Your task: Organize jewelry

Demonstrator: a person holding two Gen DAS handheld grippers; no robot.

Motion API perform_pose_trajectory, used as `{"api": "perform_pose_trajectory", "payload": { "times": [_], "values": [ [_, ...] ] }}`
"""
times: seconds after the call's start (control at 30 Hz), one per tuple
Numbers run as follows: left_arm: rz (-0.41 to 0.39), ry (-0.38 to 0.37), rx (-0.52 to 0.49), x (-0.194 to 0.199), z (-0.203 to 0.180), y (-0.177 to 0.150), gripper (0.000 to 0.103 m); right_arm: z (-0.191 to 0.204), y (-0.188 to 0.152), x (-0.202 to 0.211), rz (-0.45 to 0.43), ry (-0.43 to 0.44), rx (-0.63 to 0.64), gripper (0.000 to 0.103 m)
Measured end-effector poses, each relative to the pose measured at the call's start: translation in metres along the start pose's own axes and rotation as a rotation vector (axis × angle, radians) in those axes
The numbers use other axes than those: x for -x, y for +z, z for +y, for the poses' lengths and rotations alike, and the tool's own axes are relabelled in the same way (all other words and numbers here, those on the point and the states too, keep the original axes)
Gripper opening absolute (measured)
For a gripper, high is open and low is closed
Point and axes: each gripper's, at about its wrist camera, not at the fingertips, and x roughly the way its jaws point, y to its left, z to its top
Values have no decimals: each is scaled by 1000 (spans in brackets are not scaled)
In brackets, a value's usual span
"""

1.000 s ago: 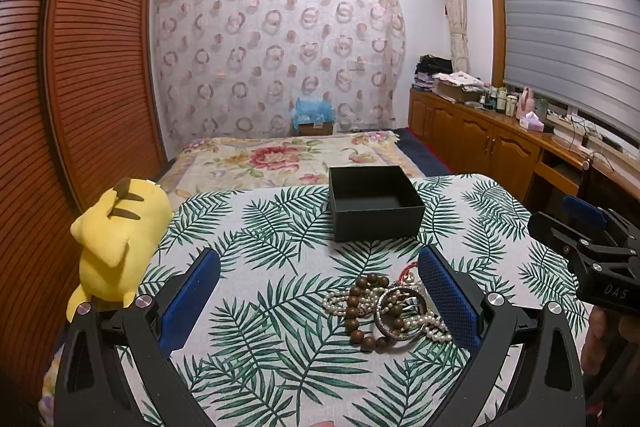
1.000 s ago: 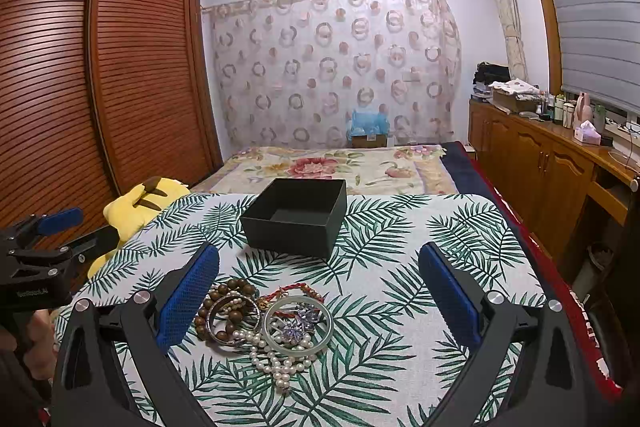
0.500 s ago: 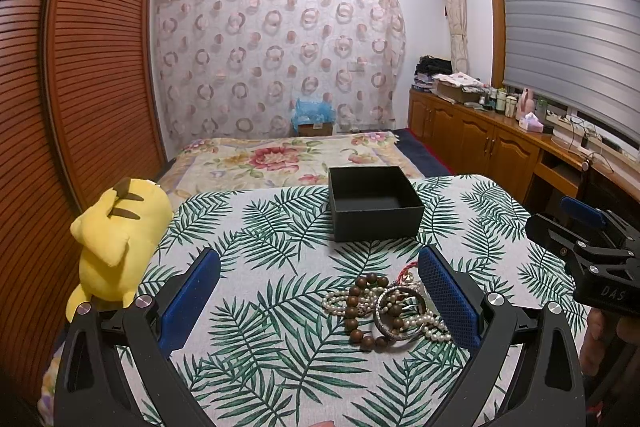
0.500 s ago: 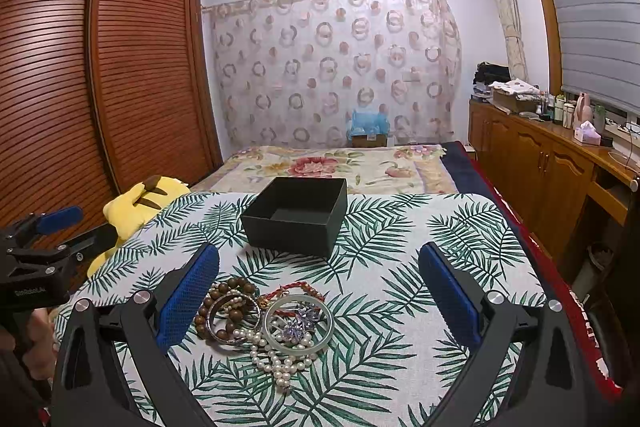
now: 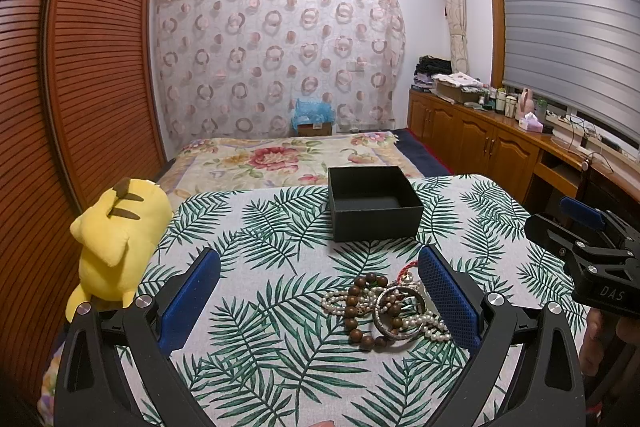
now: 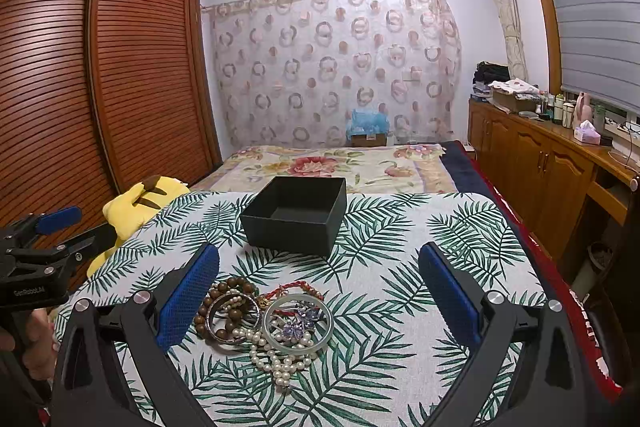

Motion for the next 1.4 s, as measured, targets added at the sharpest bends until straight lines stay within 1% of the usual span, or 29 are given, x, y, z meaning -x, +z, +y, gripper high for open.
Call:
{"api": "perform_pose_trajectory", "payload": {
  "times": [1.07, 1.17, 1.3, 1.37, 1.4],
  "values": [
    [-1, -1, 0, 0, 0, 0, 95, -2, -3, 1, 0, 1, -1, 101],
    [7, -6, -1, -1, -1, -2, 95, 1, 5, -1, 9, 5, -1, 101],
    [34, -19, -7, -12, -6, 0, 95, -1, -7, -4, 34, 20, 4, 100],
    [44, -28, -8, -9, -5, -5, 95, -2, -11, -9, 49, 30, 4, 100],
    [59, -36, -11, -14, -6, -7, 95, -3, -12, -10, 57, 34, 3, 100]
  ]
}}
